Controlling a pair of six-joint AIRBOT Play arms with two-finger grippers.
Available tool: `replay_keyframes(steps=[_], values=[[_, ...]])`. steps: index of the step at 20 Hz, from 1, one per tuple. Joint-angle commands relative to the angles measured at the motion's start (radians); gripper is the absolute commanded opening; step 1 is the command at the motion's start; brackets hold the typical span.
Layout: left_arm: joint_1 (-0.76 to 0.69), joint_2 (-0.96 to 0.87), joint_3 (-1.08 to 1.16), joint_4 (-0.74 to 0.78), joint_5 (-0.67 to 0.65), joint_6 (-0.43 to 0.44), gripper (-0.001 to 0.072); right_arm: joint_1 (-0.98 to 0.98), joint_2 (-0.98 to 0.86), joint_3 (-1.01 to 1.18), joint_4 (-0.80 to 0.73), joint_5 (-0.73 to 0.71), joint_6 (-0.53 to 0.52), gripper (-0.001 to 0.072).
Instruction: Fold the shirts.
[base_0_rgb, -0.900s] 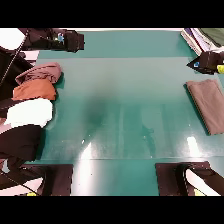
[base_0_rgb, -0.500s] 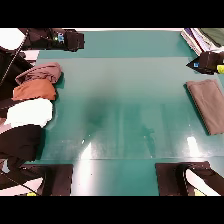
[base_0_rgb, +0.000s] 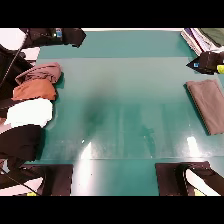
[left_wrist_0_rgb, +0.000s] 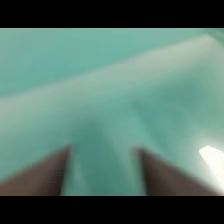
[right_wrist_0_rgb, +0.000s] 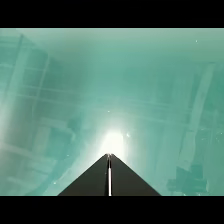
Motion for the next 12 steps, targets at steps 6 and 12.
replay_keyframes(steps=[6,12], values=[[0.297,-0.278,0.0,0.234,-0.091,-0.127,0.0575,-0.001,0.0,0.0,0.0,0.0,0.0,0.0018],[0.396,-0.523,0.0,0.234,-0.048,-0.189,0.0575,-0.001,0.0,0.0,0.0,0.0,0.0,0.0018]])
